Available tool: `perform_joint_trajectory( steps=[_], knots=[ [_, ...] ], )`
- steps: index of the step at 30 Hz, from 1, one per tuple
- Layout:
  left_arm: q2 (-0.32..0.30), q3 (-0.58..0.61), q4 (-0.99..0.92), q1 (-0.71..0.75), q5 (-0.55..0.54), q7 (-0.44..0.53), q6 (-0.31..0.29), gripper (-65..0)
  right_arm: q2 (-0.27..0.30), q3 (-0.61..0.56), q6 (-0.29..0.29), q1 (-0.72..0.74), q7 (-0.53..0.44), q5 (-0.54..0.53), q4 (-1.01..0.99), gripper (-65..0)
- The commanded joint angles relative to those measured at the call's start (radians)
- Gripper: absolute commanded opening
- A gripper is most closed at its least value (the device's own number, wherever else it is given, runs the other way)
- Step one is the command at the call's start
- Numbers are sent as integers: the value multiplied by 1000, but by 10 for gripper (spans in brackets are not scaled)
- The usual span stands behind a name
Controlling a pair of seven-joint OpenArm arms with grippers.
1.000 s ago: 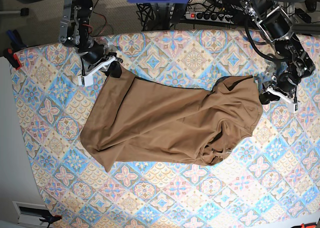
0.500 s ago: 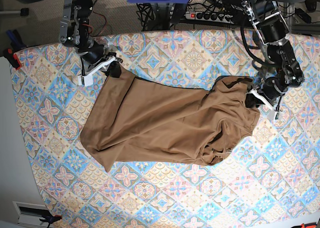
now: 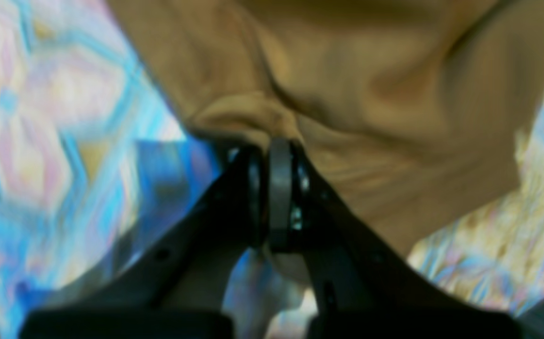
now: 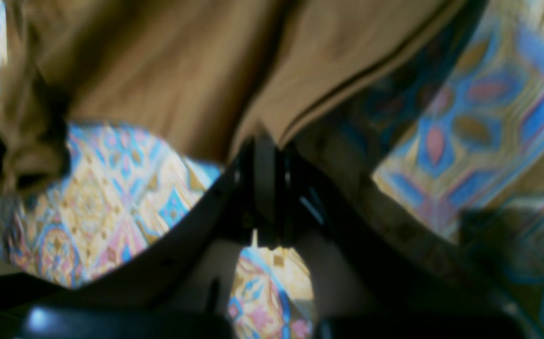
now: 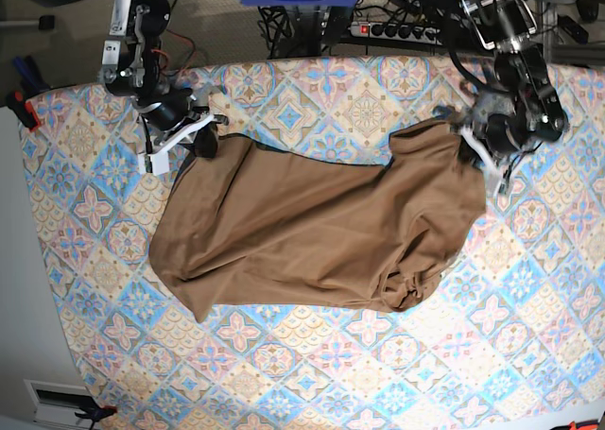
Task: Layout the t-shirt on the table in an organized manner, then fold the t-shirt properly
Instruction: 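Regrasp the shirt corner with the left gripper near the shoulder, then lift the shirt with both grippers and stretch it apart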
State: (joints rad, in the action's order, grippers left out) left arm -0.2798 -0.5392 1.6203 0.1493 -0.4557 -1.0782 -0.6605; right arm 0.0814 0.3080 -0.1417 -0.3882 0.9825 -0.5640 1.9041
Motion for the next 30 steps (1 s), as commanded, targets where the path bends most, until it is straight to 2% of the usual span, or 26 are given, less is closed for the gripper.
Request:
perform_joint_trajectory(
  steps=[1, 4, 7, 9, 16, 20, 23, 27, 30],
  knots=[
    [-12, -2, 87, 9, -25, 30, -5, -650, 5, 3, -8, -2, -10, -11, 18, -650],
    [-9, -8, 240, 85, -24, 33, 12, -650, 7, 3, -6, -4, -10, -11, 22, -650],
    [-6, -71, 301, 109, -24, 26, 95, -650, 7, 0, -6, -4, -10, -11, 33, -650],
    [18, -109, 317, 112, -24, 25, 121, -650, 7, 1, -6, -4, -10, -11, 33, -650],
    [29, -132, 390, 141, -31, -6, 120, -650, 7, 3, -6, -4, -10, -11, 35, -650],
    [44, -141, 430, 118, -51, -69, 120, -650, 8, 7, -6, -4, -12, -9, 42, -650],
    [57, -193, 464, 120, -136, -72, 120, -650, 34, 58, -6, -4, -18, -9, 51, -650],
    [55, -316, 469, 121, -354, -72, 120, -650, 80, 156, -8, 5, -24, -12, 65, -650],
    [47, -410, 470, 121, -524, -73, 123, -650, 103, 181, -9, 16, -116, -12, 67, -650]
  ],
)
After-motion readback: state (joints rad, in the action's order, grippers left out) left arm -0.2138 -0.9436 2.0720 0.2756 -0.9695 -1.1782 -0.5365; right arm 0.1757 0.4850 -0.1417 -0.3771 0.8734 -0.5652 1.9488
